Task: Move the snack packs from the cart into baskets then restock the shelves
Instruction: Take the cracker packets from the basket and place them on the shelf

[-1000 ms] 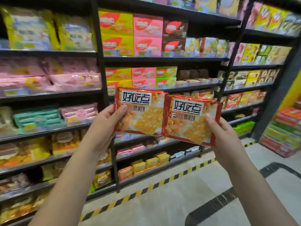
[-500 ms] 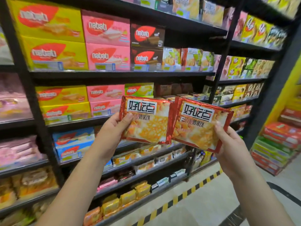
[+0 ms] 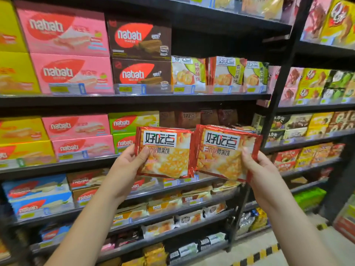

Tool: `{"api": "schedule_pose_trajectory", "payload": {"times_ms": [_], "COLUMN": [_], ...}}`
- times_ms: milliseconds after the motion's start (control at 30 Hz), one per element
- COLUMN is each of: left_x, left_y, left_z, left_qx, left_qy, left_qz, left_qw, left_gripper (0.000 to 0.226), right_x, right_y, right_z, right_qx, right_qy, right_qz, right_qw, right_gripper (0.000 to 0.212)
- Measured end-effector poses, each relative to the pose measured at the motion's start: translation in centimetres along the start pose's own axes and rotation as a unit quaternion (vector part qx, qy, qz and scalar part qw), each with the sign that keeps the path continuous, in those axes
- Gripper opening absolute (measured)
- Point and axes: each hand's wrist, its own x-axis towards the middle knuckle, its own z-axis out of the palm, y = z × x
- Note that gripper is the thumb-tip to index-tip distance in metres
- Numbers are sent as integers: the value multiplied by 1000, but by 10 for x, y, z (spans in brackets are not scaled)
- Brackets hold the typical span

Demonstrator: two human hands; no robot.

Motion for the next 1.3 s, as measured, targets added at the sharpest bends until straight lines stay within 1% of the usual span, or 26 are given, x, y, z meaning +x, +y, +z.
{"api": "schedule_pose_trajectory", "payload": {"times_ms": [100,167,333,500,600,667,767,833,967,1067,1200,1233,1300], "left_x": [37,62,121,158,172,179,187,190,199,206,210,211,211], "left_y": [-10,-19,-38,-49,-52,-55,-61,-63,-64,-65,-65,-64,-61], "left_z": [12,17,22,34,50,61,80,94,120,132,136,135,133], "left_qx": [5,9,29,61,92,111,142,148,143,152,168,168,171], "left_qy": [33,57,103,146,176,200,241,264,306,323,351,356,354], "left_qz": [-2,2,13,30,40,41,21,11,15,14,2,0,3], "left_qw": [999,998,994,987,979,973,960,953,941,934,921,919,920], "left_gripper": [34,33,34,40,35,33,42,42,35,29,45,46,42], "right_x": [55,91,168,229,261,281,308,326,360,376,389,392,400], "right_y": [12,21,41,51,56,57,57,57,57,59,57,56,56], "right_z": [-3,-1,10,9,3,-2,-12,-20,-31,-35,-30,-27,-17], "right_qx": [-12,-21,-18,-54,-56,-51,-41,-51,-79,-101,-102,-103,-105], "right_qy": [-28,-40,-63,-106,-133,-148,-172,-190,-218,-242,-259,-260,-249], "right_qz": [9,13,30,40,47,47,45,41,17,3,-13,-15,-17], "right_qw": [1000,999,997,992,988,987,983,980,973,965,961,960,963], "right_gripper": [30,29,27,30,33,31,24,24,20,22,15,14,14]}}
